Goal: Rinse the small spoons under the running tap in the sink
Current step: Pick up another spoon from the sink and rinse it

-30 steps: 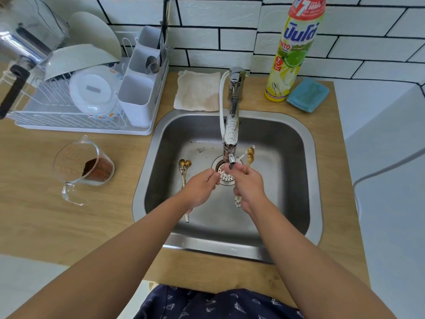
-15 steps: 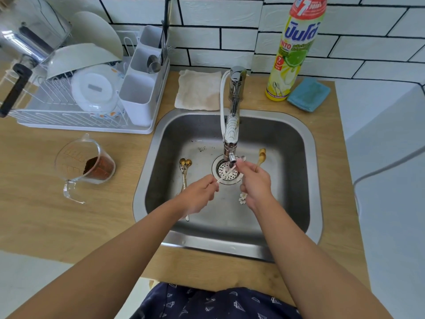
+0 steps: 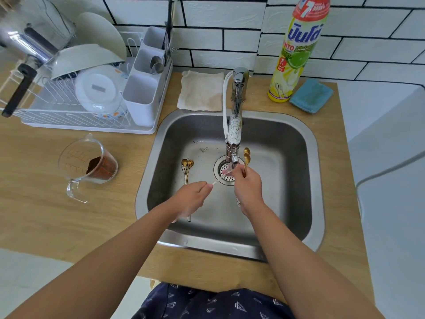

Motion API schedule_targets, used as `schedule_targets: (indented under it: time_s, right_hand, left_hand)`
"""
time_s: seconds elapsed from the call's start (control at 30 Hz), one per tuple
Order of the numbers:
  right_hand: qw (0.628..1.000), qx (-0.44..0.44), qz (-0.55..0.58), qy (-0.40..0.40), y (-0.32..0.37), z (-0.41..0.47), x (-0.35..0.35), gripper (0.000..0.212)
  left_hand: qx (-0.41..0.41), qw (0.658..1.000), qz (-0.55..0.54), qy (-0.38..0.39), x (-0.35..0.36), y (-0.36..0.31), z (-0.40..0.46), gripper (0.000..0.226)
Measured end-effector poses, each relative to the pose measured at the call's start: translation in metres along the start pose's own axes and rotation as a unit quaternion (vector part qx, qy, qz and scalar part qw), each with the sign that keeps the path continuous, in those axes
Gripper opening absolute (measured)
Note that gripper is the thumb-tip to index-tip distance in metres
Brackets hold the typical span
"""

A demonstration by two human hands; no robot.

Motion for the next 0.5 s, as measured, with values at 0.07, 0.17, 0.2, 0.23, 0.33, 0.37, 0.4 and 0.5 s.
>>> schedule_targets:
  time_s: [0.07,0.17,0.2,0.23,0.33,0.37,0.4,0.5]
  right_hand:
    - [0.999,-0.018,0.008,0.034,0.000,-0.002,0.005,0.014]
    - [0.998,-0.025,0.034,0.046,0.002,-0.002,0.004,0.007]
    - [0.999,-0.018,0.036,0.036,0.003,-0.001,0.003,0.011]
    - [0.999,-0.007,0.030,0.024,0.002,0.000,0.001,0.016]
    - [0.998,0.025,0.045,0.039,0.001,-0.001,0.000,0.024]
    - [0.996,0.023,0.062,0.067,0.001,-0.001,0.002,0.022]
    - [0.992,0.020,0.073,0.098,0.002,-0.003,0.005,0.020]
    - [0.983,0.030,0.104,0.146,0.004,-0.006,0.010,0.015]
  left_hand:
    - [-0.013,1.000,-0.009,0.005,-0.003,0.003,0.000,0.043]
    - [-0.034,0.999,-0.029,0.013,-0.005,0.009,-0.001,0.042]
    - [-0.038,0.998,-0.038,0.014,-0.005,0.011,-0.001,0.042]
    - [-0.042,0.998,-0.042,0.015,-0.005,0.012,-0.001,0.043]
    - [-0.071,0.995,-0.065,0.023,-0.005,0.014,0.000,0.044]
    - [-0.093,0.991,-0.092,0.033,-0.004,0.015,-0.001,0.044]
    - [-0.116,0.984,-0.122,0.050,-0.002,0.016,-0.002,0.046]
    - [-0.140,0.969,-0.175,0.108,0.009,0.014,-0.006,0.053]
Point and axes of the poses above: each hand's wrist, its own z-axis towards the middle knuckle, its own x-axis out of the palm, y = z × x, the point moved 7 cm from there along z, towards the middle knuckle, and after that the axes turned 12 degrees about -z, right-handed, at the moved point
